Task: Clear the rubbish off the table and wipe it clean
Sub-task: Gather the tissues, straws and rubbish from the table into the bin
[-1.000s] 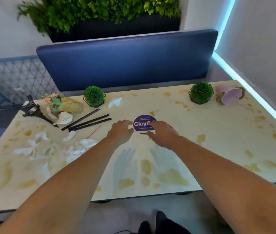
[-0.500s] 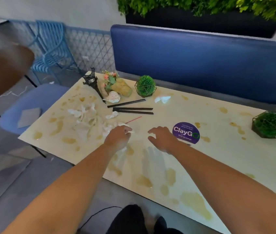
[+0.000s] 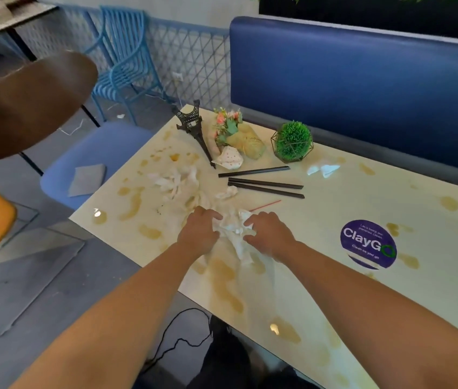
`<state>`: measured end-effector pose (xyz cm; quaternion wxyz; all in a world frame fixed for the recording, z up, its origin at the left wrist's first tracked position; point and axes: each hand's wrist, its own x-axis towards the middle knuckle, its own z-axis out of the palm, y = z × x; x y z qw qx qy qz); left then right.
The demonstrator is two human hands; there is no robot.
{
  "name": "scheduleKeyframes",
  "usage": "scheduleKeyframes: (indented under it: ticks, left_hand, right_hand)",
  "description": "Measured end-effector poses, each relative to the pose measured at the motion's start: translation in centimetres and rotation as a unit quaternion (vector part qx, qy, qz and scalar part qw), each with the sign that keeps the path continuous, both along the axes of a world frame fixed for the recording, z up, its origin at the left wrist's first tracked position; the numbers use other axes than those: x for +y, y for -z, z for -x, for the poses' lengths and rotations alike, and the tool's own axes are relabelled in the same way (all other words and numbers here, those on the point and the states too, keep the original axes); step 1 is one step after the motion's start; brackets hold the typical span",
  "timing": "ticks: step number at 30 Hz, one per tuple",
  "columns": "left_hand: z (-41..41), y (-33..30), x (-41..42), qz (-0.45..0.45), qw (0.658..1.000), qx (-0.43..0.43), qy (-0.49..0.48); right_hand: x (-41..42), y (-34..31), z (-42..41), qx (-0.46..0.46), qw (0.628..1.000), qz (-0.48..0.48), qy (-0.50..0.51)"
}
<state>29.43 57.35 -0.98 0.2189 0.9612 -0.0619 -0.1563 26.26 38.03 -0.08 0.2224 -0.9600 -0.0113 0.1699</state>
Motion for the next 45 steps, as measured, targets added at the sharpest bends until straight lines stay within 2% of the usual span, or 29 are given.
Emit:
scheduleKeyframes:
  ticks: [10,14,19,21,25,27,29,32,34,36,38,42,45]
  left_hand:
    - [-2.5,1.7,0.8,-0.106,0.986,0.012,0.132]
    - [-3.4,2.3,0.7,-0.084,0.987,-0.016,0.139]
    - [-4.4,2.6,0.5,-0.016,0.994,-0.034,0.101]
    - [-4.7,2.4,0.5,0.021,0.996,-0.038,0.074]
    - [-5.8,0.9,0.2,0.124,0.992,-0.027,-0.009]
    - [-6.3,-0.1,-0.1,0.185,0.982,0.005,-0.050]
    - [-6.5,-1.1,-0.3,0.268,0.955,0.072,-0.100]
    - [-6.7,-2.8,-0.6,0.404,0.868,0.196,-0.210]
    - [-6.8,-3.8,-0.9,0.467,0.805,0.247,-0.270]
    - [-6.9,-4.0,-0.9,0.498,0.775,0.263,-0.286]
    - [-7.2,-3.5,-0.8,0.487,0.786,0.260,-0.277]
    - [-8.1,-2.8,-1.1,0.422,0.847,0.219,-0.239]
    - [-8.8,-2.4,-1.5,0.401,0.851,0.206,-0.270]
  right_hand:
    - [3.4,3.6,-0.8,-0.013,0.995,0.090,-0.039]
    - [3.3,3.9,-1.0,-0.044,0.994,0.095,-0.033]
    - [3.4,3.9,-1.7,-0.073,0.995,0.059,0.029]
    - [3.4,3.7,-2.3,-0.079,0.994,0.022,0.068]
    - [3.8,2.2,-3.7,-0.063,0.970,-0.164,0.165]
    - [4.1,1.5,-4.5,-0.035,0.954,-0.223,0.195]
    - [4.5,1.1,-5.2,-0.015,0.948,-0.238,0.209]
    - [5.1,0.6,-6.0,-0.013,0.938,-0.258,0.232]
    - [5.3,0.4,-6.4,-0.026,0.932,-0.266,0.244]
    - [5.3,0.0,-6.7,-0.036,0.928,-0.270,0.253]
    - [5.4,-0.4,-6.9,-0.046,0.931,-0.271,0.239]
    - [5.8,-1.0,-7.1,-0.069,0.920,-0.308,0.232]
    - [5.5,-1.0,-7.2,-0.037,0.901,-0.357,0.243]
